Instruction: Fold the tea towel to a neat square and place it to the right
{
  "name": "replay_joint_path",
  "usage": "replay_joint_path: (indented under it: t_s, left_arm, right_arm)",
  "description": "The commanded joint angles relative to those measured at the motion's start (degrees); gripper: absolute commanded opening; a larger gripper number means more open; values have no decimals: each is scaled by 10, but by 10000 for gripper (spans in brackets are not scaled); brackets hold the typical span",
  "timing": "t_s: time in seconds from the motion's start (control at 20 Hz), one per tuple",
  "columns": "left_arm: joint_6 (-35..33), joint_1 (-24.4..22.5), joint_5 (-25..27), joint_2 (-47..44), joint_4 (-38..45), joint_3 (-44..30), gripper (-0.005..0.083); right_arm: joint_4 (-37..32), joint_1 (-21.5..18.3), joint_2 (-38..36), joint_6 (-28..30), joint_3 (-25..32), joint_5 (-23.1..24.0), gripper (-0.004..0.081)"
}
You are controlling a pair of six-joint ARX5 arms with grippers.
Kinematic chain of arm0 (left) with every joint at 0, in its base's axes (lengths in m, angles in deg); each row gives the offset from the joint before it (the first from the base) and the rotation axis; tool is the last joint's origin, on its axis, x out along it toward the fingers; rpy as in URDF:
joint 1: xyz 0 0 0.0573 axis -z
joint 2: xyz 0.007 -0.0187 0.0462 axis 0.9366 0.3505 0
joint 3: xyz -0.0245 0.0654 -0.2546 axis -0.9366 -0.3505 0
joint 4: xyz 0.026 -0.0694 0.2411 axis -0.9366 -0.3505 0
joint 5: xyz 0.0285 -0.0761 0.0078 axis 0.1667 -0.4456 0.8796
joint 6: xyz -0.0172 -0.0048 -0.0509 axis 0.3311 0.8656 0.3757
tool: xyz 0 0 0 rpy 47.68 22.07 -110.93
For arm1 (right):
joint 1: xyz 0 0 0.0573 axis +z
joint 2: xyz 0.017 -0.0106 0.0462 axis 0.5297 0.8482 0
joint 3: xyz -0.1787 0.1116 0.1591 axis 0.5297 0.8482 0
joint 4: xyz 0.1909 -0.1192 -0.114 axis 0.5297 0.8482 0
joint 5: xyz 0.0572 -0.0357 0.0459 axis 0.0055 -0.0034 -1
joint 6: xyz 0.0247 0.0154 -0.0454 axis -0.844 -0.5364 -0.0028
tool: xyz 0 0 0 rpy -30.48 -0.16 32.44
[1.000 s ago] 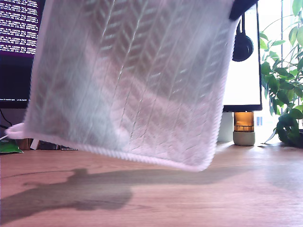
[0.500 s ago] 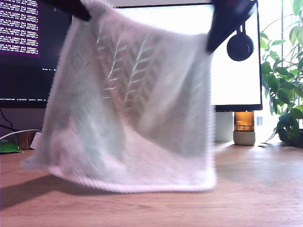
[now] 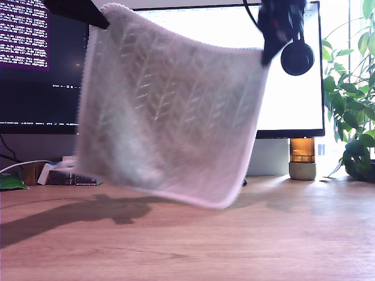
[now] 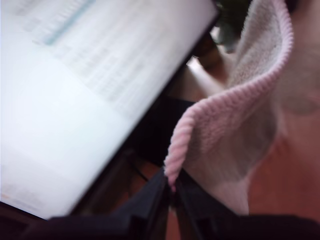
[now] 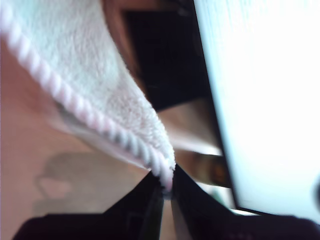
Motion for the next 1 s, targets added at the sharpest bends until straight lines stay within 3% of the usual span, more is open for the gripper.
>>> replay_joint_path:
  t_s: [0.0,0.2,0.5,0.95]
  left_arm:
    - [2,2,-12,5,-26,-2,-24]
    - [2,2,-14,5,-74,-2,-24]
    - [3,9,-44,6,-155,-2,-24]
    - [37,93,-45,24,-282,-5,-24]
  right_arm:
    - [13,20,5,-8,10,-28,-11]
    - [51,45,9,-38,10,-60,-11]
    - [163,43,22,-84,10,-82,-11]
    - [260,52,25,-153,11,-190,-11]
